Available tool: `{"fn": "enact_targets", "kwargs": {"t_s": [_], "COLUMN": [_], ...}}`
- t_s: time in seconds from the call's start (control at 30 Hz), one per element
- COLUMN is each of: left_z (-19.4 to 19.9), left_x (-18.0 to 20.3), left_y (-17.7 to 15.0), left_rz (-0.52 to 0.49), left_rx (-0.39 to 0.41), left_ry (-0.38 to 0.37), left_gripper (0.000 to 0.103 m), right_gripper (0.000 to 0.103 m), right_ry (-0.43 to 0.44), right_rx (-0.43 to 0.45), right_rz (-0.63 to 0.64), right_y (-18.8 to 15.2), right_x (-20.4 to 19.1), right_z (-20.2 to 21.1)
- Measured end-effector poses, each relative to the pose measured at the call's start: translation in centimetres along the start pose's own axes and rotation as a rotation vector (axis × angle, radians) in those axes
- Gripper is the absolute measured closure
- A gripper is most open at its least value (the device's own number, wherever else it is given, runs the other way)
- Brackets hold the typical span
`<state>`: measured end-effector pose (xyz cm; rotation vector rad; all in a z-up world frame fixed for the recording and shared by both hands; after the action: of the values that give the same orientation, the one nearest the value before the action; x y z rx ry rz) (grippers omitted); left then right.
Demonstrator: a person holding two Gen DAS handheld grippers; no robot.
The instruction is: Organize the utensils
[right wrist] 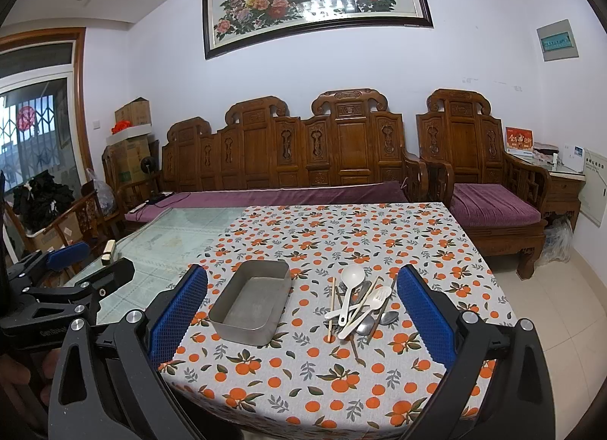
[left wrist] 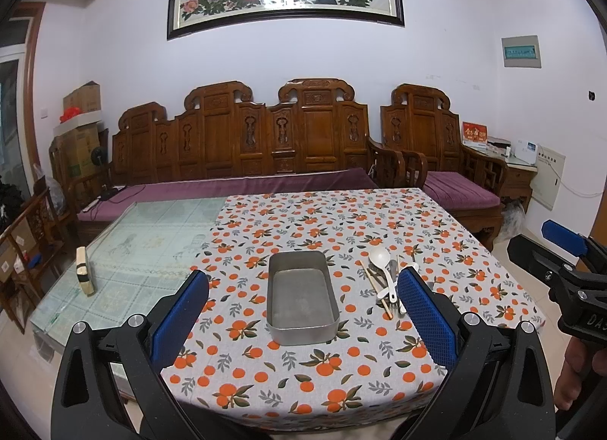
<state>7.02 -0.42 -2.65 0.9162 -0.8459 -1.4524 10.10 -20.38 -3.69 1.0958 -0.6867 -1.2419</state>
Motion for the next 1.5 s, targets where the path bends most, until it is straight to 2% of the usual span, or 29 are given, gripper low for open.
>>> {"fn": "enact_targets", "kwargs": {"t_s": [1.1,1.4,1.5], "left_z": [0.4,-2.9,-4.5], "left_x": [0.8,1.1,1.3], "left_y": [0.3,-1.2,-1.7], "left_rz": [-0.004,-0.013,-0.027], "left_rx": [0.003,-0.072,-0.095], "left_ry": [-0.004,-0.035,-0.047], "left_gripper": [0.006,0.006,0.006], "right_gripper": [0.002,0.003,0.010], "right_ry": [0.000,-0.008,-0.012], "right_rx": [-0.003,-0.044,-0.070], "right_rz": [-0.006,-0.004,0.000], "right_y": [0.1,-1.0,-2.2], "right_x": [0.1,1.6,2.5], "right_z": [-0.2,-2.3,-4.0]}}
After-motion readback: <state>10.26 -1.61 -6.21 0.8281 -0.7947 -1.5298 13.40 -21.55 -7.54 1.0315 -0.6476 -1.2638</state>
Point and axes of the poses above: each gripper's, at about its wrist camera, not at the fingertips, and z roughly against the way its jaws point, x to its right, y to its top, the point moved 8 cm from there along -z, roughly the way its jaws point, and after that the axes turned 2 degrees about -z, right-handed, at the moved point
